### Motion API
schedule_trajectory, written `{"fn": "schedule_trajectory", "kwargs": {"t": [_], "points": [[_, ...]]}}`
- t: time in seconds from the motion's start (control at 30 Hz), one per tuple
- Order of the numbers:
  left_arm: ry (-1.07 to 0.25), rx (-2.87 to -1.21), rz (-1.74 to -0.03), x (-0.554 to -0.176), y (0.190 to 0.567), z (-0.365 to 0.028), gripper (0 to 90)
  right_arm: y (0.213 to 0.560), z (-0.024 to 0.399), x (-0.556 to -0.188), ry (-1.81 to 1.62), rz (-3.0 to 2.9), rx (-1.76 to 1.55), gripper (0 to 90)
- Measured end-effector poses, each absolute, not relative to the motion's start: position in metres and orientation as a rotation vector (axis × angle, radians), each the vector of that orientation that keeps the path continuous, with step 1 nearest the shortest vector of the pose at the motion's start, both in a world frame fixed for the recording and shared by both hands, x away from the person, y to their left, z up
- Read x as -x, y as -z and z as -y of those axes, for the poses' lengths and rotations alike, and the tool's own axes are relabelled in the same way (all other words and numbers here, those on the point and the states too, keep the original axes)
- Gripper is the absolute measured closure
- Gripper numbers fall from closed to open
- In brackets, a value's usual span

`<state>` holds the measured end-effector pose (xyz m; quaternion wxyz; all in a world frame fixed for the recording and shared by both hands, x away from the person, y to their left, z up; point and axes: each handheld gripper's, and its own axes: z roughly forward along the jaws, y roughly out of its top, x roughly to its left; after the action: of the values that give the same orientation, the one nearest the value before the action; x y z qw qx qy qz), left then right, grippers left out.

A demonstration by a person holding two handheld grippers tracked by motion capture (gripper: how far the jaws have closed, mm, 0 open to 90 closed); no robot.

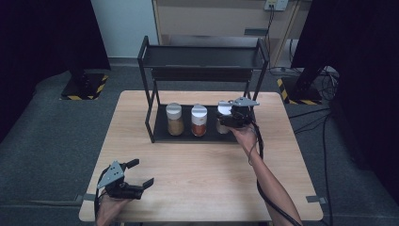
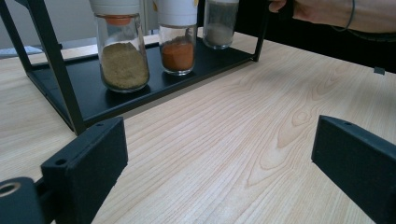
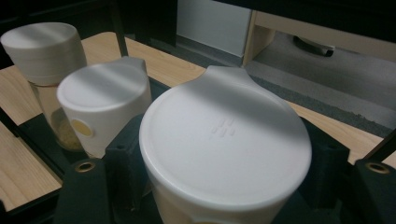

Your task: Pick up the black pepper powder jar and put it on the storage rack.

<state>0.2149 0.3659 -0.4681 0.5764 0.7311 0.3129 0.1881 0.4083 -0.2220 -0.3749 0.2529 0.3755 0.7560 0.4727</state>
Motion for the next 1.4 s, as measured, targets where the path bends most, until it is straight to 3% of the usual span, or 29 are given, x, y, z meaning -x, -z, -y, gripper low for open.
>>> {"fn": "schedule_trajectory", "kwargs": {"t": [0.37, 1.4], "points": [[-0.437, -1.713, -0.732, -0.216, 0.469, -0.367, 2.6, 0.393, 0.221, -0.414, -1.276, -2.057, -1.030, 31.3], [-0.432, -1.718, -0.730, -0.216, 0.468, -0.367, 2.7, 0.400, 0.225, -0.419, -1.291, -2.066, -1.047, 31.0]]}}
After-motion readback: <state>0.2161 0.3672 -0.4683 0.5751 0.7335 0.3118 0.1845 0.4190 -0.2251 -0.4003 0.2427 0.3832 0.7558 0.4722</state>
